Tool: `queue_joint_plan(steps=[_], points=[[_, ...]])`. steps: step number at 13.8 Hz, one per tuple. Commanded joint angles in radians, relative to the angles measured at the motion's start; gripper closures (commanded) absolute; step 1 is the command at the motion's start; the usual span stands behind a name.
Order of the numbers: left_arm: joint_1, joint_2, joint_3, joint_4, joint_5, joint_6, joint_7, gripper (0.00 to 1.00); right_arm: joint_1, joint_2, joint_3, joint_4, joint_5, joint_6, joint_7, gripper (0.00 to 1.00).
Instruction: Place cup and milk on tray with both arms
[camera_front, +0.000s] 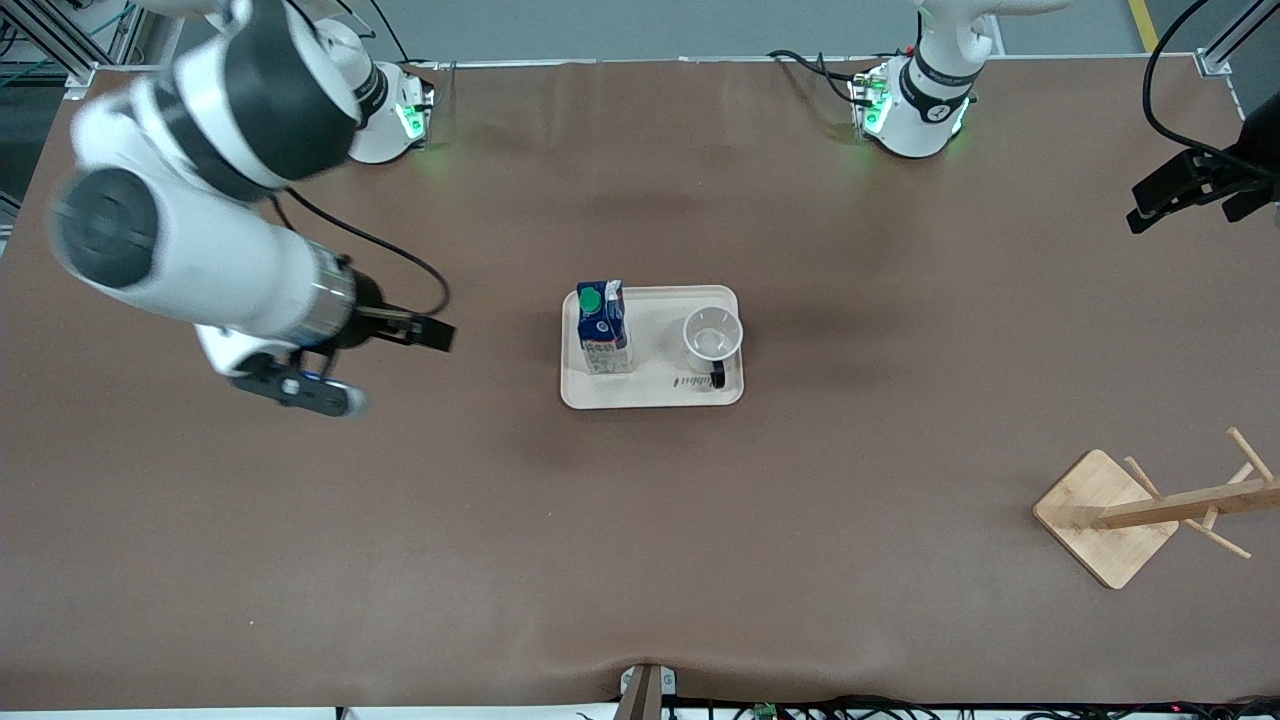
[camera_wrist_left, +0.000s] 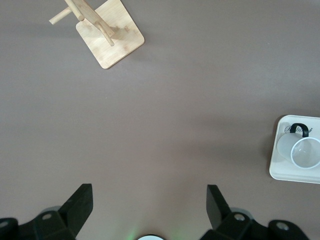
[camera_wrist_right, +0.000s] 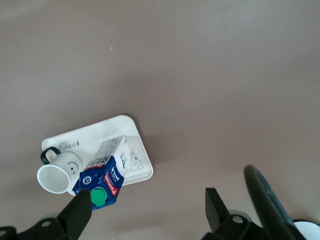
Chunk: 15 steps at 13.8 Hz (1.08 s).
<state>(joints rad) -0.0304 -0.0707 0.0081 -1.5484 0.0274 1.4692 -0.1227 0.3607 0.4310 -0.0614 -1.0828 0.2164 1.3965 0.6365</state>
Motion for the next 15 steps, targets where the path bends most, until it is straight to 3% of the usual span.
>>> queue_joint_plan(steps=[1, 5, 10, 15], points=[[-0.006, -0.004, 0.001, 0.001, 0.011, 0.002, -0.009, 0.00, -0.025, -0.098, -0.017, -0.022, -0.078, -0.049, -0.011, 0.00], [-0.008, -0.003, 0.000, 0.001, 0.011, 0.002, -0.009, 0.00, -0.097, -0.194, -0.018, -0.052, -0.113, -0.154, -0.184, 0.00], [-0.006, -0.009, -0.045, 0.004, 0.009, -0.015, -0.009, 0.00, -0.111, -0.403, -0.021, -0.288, -0.313, -0.120, -0.343, 0.00], [0.000, -0.008, -0.054, 0.002, 0.009, -0.017, -0.009, 0.00, -0.327, -0.452, -0.031, -0.333, -0.267, -0.119, -0.606, 0.00]])
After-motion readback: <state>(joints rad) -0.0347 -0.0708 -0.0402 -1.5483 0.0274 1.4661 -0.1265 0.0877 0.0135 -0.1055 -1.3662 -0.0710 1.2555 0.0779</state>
